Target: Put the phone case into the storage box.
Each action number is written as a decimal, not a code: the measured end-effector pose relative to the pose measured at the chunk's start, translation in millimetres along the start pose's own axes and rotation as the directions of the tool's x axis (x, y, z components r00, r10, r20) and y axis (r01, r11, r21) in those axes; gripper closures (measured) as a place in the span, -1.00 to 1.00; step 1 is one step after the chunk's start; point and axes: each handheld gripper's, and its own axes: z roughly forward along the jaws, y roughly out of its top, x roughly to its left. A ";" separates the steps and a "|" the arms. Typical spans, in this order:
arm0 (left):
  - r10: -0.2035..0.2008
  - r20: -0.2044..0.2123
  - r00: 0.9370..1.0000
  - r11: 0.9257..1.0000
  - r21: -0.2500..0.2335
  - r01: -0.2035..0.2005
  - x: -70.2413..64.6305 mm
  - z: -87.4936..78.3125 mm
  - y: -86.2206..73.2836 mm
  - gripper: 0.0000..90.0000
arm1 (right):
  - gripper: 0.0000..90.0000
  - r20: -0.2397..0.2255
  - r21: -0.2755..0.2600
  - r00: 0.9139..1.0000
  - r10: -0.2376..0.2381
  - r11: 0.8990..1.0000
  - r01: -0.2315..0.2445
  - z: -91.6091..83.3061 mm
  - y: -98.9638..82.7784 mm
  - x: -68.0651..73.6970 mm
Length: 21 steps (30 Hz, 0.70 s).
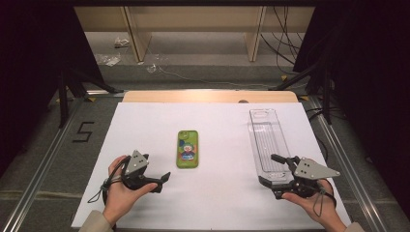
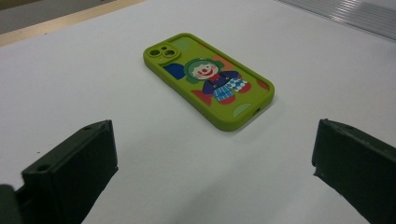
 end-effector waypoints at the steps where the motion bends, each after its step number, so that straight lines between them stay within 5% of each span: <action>1: 0.000 0.000 1.000 1.000 0.000 0.000 -0.1 0.1 0.1 -1.00 | -0.65 -0.001 0.001 1.000 0.002 1.000 -0.002 0.1 -0.3 -0.2; 11: -0.009 -0.002 1.000 1.000 -0.016 0.009 -0.9 0.3 3.1 -0.85 | -0.64 0.005 0.001 1.000 0.004 1.000 -0.004 0.6 -0.4 0.0; 21: -0.032 -0.008 0.999 0.999 -0.006 0.032 -3.2 8.4 15.6 0.78 | -0.64 0.000 0.006 1.000 0.007 1.000 -0.007 3.7 -1.1 0.8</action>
